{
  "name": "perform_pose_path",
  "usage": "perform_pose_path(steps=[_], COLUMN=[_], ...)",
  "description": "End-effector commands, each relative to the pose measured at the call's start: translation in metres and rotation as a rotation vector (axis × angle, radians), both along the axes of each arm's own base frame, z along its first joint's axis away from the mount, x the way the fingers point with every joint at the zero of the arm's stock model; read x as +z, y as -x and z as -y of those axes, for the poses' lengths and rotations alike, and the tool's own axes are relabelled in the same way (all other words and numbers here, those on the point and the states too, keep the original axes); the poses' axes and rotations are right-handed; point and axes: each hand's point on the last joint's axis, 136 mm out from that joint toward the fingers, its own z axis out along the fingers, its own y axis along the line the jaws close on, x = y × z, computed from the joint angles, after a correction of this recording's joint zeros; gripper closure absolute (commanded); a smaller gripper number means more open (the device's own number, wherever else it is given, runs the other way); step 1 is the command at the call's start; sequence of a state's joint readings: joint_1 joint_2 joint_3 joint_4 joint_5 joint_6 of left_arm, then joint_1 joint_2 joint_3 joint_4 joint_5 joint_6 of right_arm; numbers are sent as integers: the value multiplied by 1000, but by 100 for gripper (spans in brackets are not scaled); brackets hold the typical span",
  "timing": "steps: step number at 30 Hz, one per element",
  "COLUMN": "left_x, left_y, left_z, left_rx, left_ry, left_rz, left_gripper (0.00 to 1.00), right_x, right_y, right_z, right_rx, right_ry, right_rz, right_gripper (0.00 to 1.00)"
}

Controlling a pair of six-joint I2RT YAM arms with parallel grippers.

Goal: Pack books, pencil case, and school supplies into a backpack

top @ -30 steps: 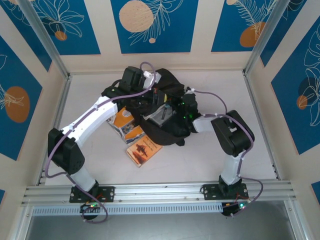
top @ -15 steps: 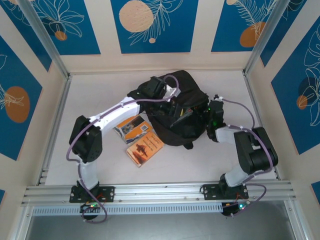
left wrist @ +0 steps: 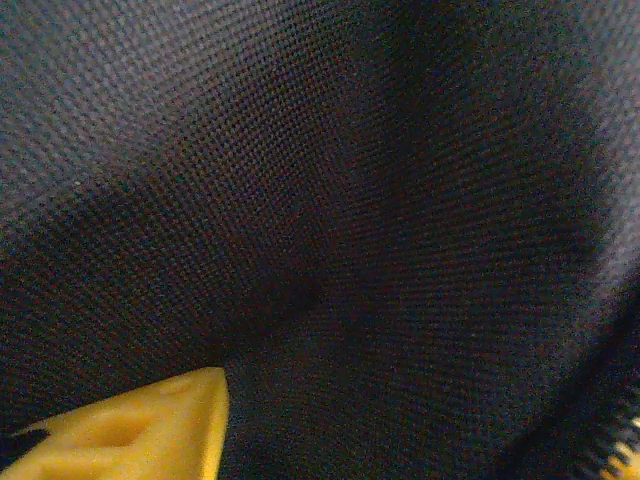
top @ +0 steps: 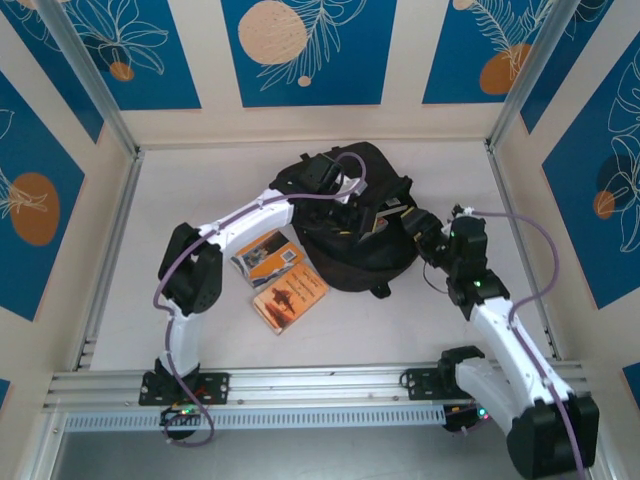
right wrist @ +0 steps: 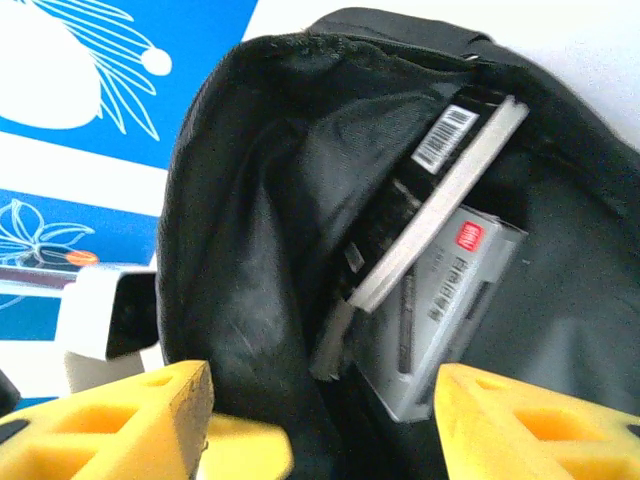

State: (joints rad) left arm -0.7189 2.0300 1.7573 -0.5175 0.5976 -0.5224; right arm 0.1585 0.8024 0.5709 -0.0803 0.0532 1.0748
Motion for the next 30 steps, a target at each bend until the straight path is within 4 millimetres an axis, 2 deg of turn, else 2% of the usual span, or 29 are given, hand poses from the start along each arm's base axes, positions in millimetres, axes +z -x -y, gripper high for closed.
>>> perform_pose_path(steps=[1,4,7,11,13,15,17,20,26,30], left_x=[39,57,70,66,53,32,6,-29,-75,-100], left_y=[3,12,30,42,46,45,43,41,31,37], left_z=[-10,-27,-51,-92,-116,-143,-170,-199,-228,-225], left_rx=[24,42,40,123,203,306,413,503,565,523], left_ry=[14,12,-7,-91,-150,-236,-326,-427,-553,-594], left_rz=[90,150,219,279,286,266,231,177,123,57], left_gripper=[39,35,35,35,35,33,27,26,25,26], right_x=[-40,-33,-17,8,14,12,1,-25,-66,-83], right_y=[38,51,63,78,85,89,93,102,122,130], right_z=[16,17,7,-12,-21,-31,-45,-69,-123,-150], right_rx=[-8,5,74,195,246,297,362,462,655,747], right_ry=[132,144,117,86,82,85,98,193,417,489], right_rz=[-143,-129,-79,46,80,70,27,-41,-133,-177], right_gripper=[40,43,44,43,43,43,43,43,42,40])
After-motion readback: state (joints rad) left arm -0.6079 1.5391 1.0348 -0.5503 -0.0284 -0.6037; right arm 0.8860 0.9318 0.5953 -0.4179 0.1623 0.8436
